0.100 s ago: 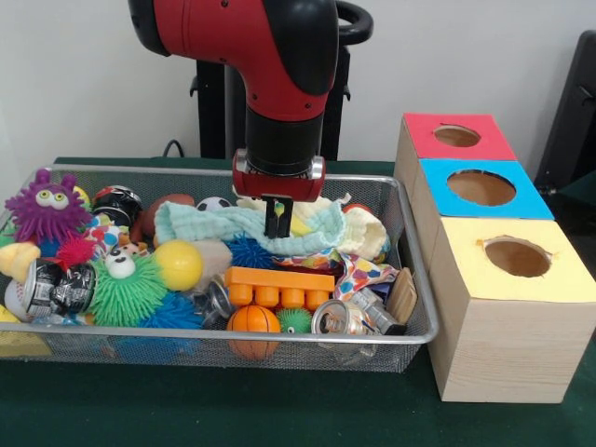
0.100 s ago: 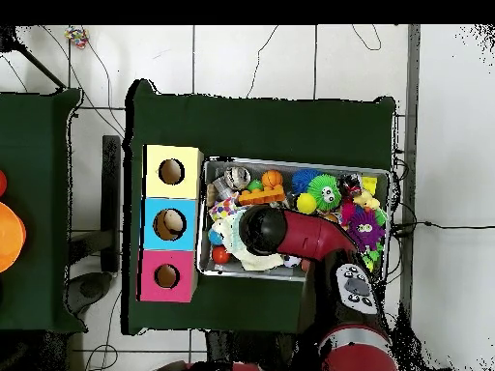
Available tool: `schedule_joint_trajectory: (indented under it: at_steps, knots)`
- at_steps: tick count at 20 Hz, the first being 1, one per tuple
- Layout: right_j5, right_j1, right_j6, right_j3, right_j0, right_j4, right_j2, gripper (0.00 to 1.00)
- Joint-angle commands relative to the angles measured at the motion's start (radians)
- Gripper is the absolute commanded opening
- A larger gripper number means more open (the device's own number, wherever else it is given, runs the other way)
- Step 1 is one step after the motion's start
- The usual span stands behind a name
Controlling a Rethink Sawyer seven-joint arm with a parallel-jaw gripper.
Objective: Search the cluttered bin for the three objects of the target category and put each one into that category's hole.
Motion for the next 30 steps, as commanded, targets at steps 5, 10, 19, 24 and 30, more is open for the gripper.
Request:
schedule_joint_trajectory:
  at_steps: [5,10,19,24,30]
  knots:
    - [0.064,0.027,0.113,-0.064,0.004,-0.002,0.024,1.0]
    - [0.06,0.029,0.113,-0.058,0.003,-0.001,0.029,1.0]
    - [0.008,0.105,0.125,-0.089,0.005,-0.005,0.032,1.0]
    - [-0.024,0.142,0.137,-0.106,0.013,-0.009,0.024,1.0]
    - [-0.063,0.171,0.166,-0.121,0.043,-0.012,-0.005,1.0]
